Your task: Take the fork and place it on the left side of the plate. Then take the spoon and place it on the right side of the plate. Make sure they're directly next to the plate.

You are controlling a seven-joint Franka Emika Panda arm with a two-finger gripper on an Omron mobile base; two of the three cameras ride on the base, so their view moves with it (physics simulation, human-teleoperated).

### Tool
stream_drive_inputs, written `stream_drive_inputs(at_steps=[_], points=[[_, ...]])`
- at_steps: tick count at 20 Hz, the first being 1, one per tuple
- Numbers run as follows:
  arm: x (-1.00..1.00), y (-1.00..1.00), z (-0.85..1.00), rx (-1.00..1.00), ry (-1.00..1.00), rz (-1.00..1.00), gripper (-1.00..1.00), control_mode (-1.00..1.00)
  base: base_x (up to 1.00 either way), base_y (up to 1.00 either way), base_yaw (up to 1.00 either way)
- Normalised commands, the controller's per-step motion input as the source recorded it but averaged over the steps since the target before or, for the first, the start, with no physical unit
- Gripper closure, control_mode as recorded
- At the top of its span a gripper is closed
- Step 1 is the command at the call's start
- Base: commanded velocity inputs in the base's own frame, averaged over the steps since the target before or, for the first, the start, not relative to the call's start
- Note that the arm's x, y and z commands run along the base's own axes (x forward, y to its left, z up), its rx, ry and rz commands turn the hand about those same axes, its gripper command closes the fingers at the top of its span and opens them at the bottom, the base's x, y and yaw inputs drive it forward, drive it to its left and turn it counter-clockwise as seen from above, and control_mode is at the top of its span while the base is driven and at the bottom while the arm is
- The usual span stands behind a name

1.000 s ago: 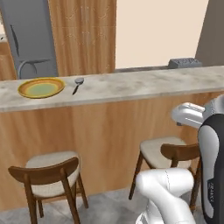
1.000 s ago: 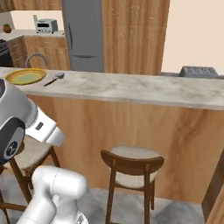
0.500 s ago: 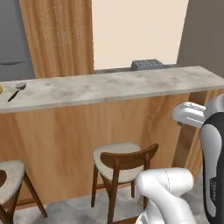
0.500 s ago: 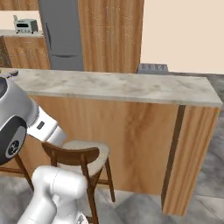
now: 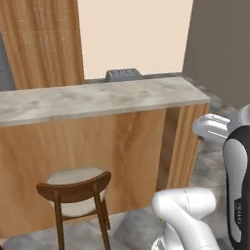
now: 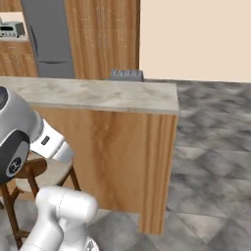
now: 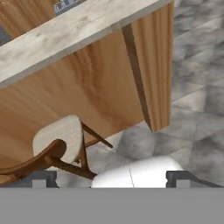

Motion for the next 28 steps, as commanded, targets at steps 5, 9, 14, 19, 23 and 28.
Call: stream_drive_inputs(at_steps=[5, 9, 14, 19, 23, 28], points=[[0.0, 0.0, 0.0, 0.0, 0.0, 0.0, -1.0, 1.0, 0.3, -1.0, -0.02], [0.0, 0.0, 0.0, 0.0, 0.0, 0.0, -1.0, 1.0, 0.43, -1.0, 0.0], [0.0, 0.0, 0.0, 0.0, 0.0, 0.0, -1.0, 1.0, 0.64, -1.0, 0.0], [0.0, 0.0, 0.0, 0.0, 0.0, 0.0, -1.0, 1.0, 0.82, -1.0, 0.0], [0.0, 0.0, 0.0, 0.0, 0.0, 0.0, -1.0, 1.0, 0.94, -1.0, 0.01], [0.0, 0.0, 0.0, 0.0, 0.0, 0.0, -1.0, 1.0, 1.0, -0.9, 0.09]])
